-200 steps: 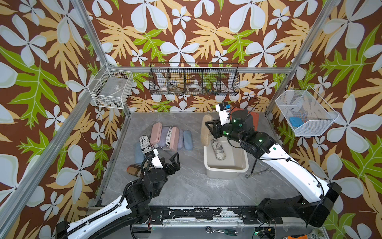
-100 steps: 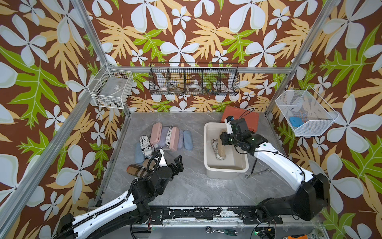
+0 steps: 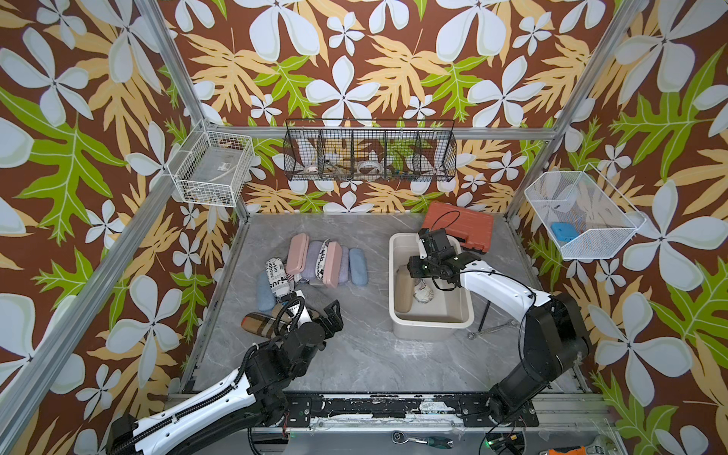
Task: Put the glasses cases into the storage boxes
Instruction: Place the glasses case in the storage box, then pick up the glasses case.
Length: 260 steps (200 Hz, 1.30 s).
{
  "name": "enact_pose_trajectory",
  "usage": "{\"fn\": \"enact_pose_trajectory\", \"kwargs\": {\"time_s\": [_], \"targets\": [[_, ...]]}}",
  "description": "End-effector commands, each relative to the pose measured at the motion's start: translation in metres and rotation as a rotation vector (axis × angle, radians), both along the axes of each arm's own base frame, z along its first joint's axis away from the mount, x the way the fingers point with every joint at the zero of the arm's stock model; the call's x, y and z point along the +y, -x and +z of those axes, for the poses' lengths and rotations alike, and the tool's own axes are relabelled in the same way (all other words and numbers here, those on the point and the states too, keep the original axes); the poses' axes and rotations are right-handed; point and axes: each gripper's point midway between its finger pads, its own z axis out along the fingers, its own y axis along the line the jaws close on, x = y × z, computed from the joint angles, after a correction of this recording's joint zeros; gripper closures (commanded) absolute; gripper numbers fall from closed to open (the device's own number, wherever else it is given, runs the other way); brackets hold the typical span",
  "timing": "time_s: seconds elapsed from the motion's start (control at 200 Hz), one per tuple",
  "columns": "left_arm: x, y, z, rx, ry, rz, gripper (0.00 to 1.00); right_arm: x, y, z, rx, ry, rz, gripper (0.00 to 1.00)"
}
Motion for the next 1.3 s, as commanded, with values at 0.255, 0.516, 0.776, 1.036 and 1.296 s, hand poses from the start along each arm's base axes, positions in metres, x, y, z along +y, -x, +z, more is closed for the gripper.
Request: {"fn": "enact_pose_trajectory", "kwargs": {"time_s": [0.255,0.516,0.776,1.036,1.296], "targets": [[0.006,-0.004,0.001,-0.017,-0.062,0.031,0.0,-0.003,0.007,0.056,-0.111,-0.041,0.017,0.47],[0.012,-0.015,0.007,-0.011,-0.114,0.044,0.01,-0.015,0.049,0.091,-0.202,-0.137,0.032,0.43],[0.006,-0.048,-0.014,0.124,-0.162,-0.02,0.07,-0.022,0.08,0.102,-0.228,-0.187,0.056,0.39],[-0.018,-0.101,-0.024,0.254,-0.263,-0.078,0.07,-0.023,0.092,0.104,-0.234,-0.205,0.084,0.34],[-0.014,-0.128,-0.031,0.305,-0.332,-0.06,0.13,-0.026,0.105,0.115,-0.258,-0.236,0.09,0.33]]}}
